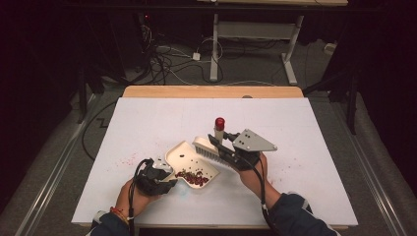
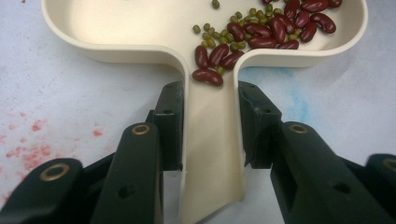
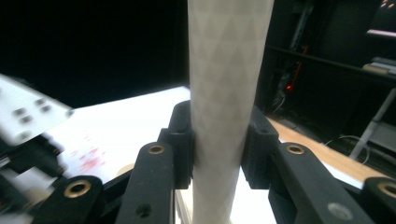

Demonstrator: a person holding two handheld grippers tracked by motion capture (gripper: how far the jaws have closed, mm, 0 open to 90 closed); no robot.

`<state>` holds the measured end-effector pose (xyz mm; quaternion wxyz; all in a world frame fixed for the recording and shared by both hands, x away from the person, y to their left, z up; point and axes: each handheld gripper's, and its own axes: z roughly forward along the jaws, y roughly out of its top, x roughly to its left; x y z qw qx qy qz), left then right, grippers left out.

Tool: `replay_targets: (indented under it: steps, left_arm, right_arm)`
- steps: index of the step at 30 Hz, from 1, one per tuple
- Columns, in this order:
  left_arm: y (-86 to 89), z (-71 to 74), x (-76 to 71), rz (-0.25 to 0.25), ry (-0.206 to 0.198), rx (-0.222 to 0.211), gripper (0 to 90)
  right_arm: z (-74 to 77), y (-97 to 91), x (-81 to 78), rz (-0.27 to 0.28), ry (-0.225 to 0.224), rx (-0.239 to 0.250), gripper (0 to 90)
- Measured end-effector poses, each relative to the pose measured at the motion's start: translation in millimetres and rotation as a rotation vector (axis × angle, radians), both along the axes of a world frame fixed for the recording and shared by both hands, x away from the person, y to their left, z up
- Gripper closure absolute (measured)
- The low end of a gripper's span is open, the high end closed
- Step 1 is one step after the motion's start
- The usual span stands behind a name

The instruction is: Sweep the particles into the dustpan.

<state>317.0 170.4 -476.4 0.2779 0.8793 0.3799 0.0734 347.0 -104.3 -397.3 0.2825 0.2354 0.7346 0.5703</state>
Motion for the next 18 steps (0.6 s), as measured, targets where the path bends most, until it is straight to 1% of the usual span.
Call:
replay_targets:
  steps: [1, 3, 6, 7, 8, 10, 13, 14, 15, 17, 18]
  left_arm:
    - [-0.1, -0.2, 0.3, 0.002, 0.001, -0.002, 63.4]
    - [-0.6, -0.2, 0.0, 0.004, 0.000, -0.002, 63.4]
    - [-0.5, -0.7, -0.7, 0.009, -0.001, -0.008, 63.4]
    - [-0.7, -1.1, -0.7, 0.011, -0.001, -0.009, 63.4]
    - [-0.4, -1.2, -0.6, 0.006, 0.000, -0.007, 63.4]
    - [-0.5, -1.7, -0.3, 0.009, 0.002, -0.013, 63.4]
    - [-1.3, -1.3, -0.5, 0.015, -0.002, -0.016, 63.4]
    - [-1.5, -1.1, -0.4, 0.015, -0.003, -0.015, 63.4]
    - [-1.7, -1.0, -0.3, 0.016, -0.004, -0.015, 63.4]
    - [-1.6, -0.5, 0.0, 0.020, -0.006, -0.020, 63.4]
    - [-1.6, -0.4, 0.6, 0.019, -0.006, -0.019, 63.4]
  right_arm:
    - [-1.8, 4.4, 4.3, -0.003, -0.010, 0.002, 70.0]
    - [-5.6, 14.1, 10.9, -0.007, -0.002, 0.011, 70.1]
    - [-11.1, 26.5, 14.4, 0.007, 0.004, -0.004, 70.1]
    - [-13.4, 31.2, 14.5, 0.015, 0.008, -0.020, 70.1]
    - [-14.4, 32.6, 14.5, 0.018, 0.011, -0.028, 70.1]
    - [-15.6, 34.0, 14.5, 0.016, 0.014, -0.027, 70.0]
    - [-17.8, 36.7, 14.3, 0.027, 0.023, -0.027, 70.1]
    - [-18.2, 38.0, 14.2, 0.035, 0.015, -0.029, 70.1]
    - [-18.5, 39.3, 13.0, 0.035, 0.020, -0.030, 70.1]
    - [-19.6, 41.1, 10.6, 0.045, 0.029, -0.020, 70.0]
    - [-20.9, 42.4, 7.3, 0.061, 0.050, 0.002, 69.8]
